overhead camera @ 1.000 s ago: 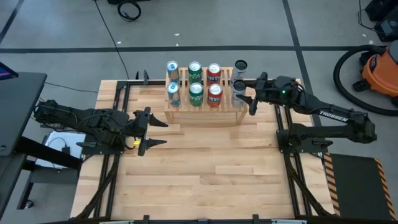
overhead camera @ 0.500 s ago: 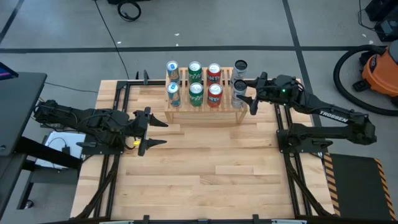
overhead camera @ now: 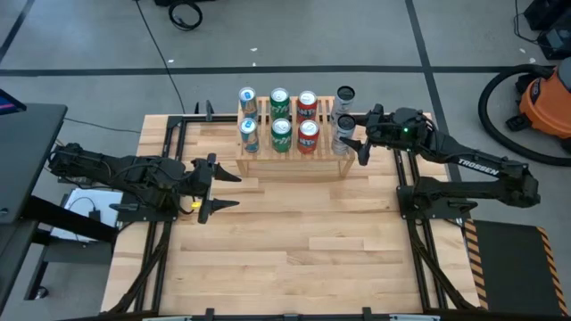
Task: Place canned beverage on shelf
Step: Align the white soda can with the other white soda can on the shelf, then return to home Position
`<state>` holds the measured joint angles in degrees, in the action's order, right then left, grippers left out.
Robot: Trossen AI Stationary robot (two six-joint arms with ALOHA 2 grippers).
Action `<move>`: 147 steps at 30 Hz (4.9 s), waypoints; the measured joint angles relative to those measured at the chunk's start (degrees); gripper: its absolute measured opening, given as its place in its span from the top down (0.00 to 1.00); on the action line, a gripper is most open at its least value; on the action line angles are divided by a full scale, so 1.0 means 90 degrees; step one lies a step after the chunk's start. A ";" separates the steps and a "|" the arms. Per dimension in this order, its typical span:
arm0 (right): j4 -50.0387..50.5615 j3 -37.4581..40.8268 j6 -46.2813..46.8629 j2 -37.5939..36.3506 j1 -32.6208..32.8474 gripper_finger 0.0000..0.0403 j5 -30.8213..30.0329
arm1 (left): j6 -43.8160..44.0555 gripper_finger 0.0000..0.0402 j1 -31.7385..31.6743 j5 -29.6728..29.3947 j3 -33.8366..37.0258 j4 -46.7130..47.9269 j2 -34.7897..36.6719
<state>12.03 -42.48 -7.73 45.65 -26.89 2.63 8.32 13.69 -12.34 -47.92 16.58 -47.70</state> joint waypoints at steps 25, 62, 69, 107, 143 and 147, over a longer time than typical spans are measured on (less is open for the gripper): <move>0.0519 -0.0329 -0.0096 -0.0631 0.0002 0.04 0.0000 | -0.0001 0.21 -0.0002 -0.0001 0.0000 -0.0002 0.0000; 0.1193 0.0831 0.1740 -0.5035 0.0016 0.04 0.1465 | 0.0166 0.21 -0.0002 -0.1958 0.2306 0.0785 0.3574; 0.0141 0.1962 0.1708 -0.4874 0.0022 0.04 0.1540 | -0.0036 0.21 -0.0002 -0.1962 0.3574 -0.0512 0.3859; -0.1715 0.4675 0.0337 -0.4842 0.0109 0.04 0.1688 | -0.0956 0.21 0.0002 0.1227 0.5163 -0.1796 0.3893; -0.1578 0.4675 0.0503 -0.4643 0.0104 0.04 -0.1054 | 0.0496 0.21 -0.0010 0.1054 0.5185 -0.2006 0.3888; -0.1578 0.4675 0.0505 -0.4643 0.0106 0.04 -0.1047 | 0.0505 0.21 -0.0010 0.1060 0.5185 -0.2035 0.3888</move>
<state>-2.17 -0.40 -3.19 3.86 -25.94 -6.79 12.86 13.61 -2.80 -1.26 -1.73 -12.71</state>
